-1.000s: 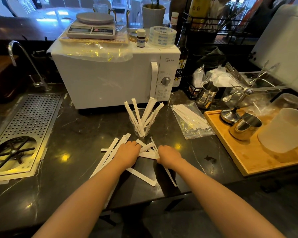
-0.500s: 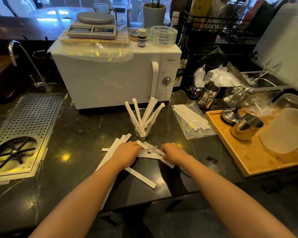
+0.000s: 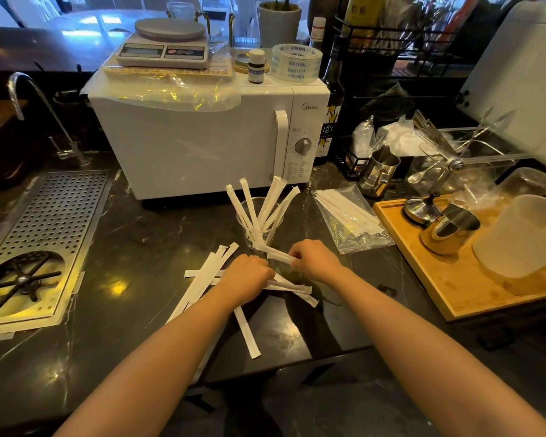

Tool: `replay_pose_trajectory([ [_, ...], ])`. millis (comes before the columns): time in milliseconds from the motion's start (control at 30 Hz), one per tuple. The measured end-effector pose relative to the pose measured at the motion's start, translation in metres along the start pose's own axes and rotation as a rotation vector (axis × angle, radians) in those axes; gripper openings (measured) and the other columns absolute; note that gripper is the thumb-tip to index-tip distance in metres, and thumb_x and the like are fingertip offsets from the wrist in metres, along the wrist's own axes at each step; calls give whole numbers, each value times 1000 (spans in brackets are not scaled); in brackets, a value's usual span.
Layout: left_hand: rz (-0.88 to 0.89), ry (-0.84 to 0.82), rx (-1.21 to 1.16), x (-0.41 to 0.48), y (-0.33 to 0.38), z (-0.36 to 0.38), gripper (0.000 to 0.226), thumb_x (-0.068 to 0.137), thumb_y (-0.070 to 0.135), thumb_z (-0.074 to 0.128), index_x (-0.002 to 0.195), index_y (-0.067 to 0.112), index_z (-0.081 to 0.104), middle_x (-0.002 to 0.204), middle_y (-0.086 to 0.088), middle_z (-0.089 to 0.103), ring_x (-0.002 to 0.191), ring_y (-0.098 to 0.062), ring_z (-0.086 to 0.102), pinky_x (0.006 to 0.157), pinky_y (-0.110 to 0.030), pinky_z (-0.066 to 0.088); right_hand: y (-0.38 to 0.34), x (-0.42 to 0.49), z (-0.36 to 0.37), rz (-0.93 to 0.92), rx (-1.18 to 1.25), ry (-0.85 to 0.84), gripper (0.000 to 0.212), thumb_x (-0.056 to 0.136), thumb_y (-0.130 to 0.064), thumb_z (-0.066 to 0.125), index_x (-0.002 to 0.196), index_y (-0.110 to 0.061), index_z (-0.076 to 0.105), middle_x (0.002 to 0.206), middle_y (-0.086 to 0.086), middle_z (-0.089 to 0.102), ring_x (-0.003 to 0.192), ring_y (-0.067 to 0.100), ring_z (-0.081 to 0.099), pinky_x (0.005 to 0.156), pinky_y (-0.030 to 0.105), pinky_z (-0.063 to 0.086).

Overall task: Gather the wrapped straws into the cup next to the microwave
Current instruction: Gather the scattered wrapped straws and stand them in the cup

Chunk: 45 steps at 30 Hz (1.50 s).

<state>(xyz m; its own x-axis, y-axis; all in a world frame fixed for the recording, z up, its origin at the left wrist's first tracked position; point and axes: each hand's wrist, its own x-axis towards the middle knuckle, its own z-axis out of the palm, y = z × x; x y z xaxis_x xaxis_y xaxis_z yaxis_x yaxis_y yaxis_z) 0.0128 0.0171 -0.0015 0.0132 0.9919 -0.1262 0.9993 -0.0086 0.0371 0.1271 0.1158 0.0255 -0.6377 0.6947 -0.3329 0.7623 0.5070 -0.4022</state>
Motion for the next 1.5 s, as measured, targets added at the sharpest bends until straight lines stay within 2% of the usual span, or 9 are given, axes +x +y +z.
replay_pose_trajectory([
  [167,41,18,69,2,3,4,27,91,20,50,114,12,62,112,-11,64,104,-26,58,88,-32,43,-10,-1,15,-11,-2,-59,23,91,-15,52,106,-12,69,101,15,71,76,21,55,66,31,40],
  [467,-46,43,-33,-6,-15,-1,42,86,27,58,124,15,45,130,-8,51,115,-24,48,96,-31,40,-16,-3,27,-25,41,-115,26,92,-17,50,106,-8,69,102,16,70,86,29,62,71,34,46],
  [533,-59,7,-55,-6,-21,-6,55,81,29,64,130,17,41,134,-7,48,119,-24,46,98,-32,40,-15,-4,26,-39,43,-120,23,91,-21,52,79,-12,69,78,11,66,68,23,56,60,31,42],
  [600,-83,-65,-69,-4,-28,-12,69,75,31,71,134,20,36,138,-6,44,124,-24,42,102,-35,38,-16,-5,25,-27,43,-120,35,88,-28,55,56,-20,46,59,0,45,54,14,40,50,24,31],
  [700,-104,-210,-14,-2,-37,-21,88,71,27,75,142,23,23,147,-5,35,134,-26,32,109,-38,32,-18,-7,25,-16,8,-137,33,82,-44,61,78,-13,52,74,2,48,70,18,46,57,27,37],
  [800,-116,-337,52,-2,-39,-25,100,71,18,75,146,24,9,154,-5,22,141,-27,17,115,-43,21,-20,-11,25,-28,-84,-181,69,76,-55,62,123,-8,46,124,14,51,108,27,50,86,39,46],
  [900,-91,-442,116,-3,-35,-25,109,70,18,76,146,22,-2,158,-6,5,145,-28,3,118,-47,11,-26,-17,28,-2,-158,-178,90,70,-64,63,136,-10,34,143,13,39,131,31,38,102,45,40],
  [1267,40,-476,191,4,-10,-18,104,72,18,73,146,16,1,159,-6,0,146,-26,-4,119,-47,4,-40,-27,51,53,-290,-157,107,61,-65,69,141,-9,26,145,13,32,136,31,29,110,47,29],
  [1500,106,-348,152,10,-13,-12,76,70,24,74,135,16,34,139,-8,38,128,-25,36,107,-39,33,-34,-27,51,51,-274,-138,84,70,-51,69,135,-10,35,138,12,36,129,30,33,104,44,35],
])
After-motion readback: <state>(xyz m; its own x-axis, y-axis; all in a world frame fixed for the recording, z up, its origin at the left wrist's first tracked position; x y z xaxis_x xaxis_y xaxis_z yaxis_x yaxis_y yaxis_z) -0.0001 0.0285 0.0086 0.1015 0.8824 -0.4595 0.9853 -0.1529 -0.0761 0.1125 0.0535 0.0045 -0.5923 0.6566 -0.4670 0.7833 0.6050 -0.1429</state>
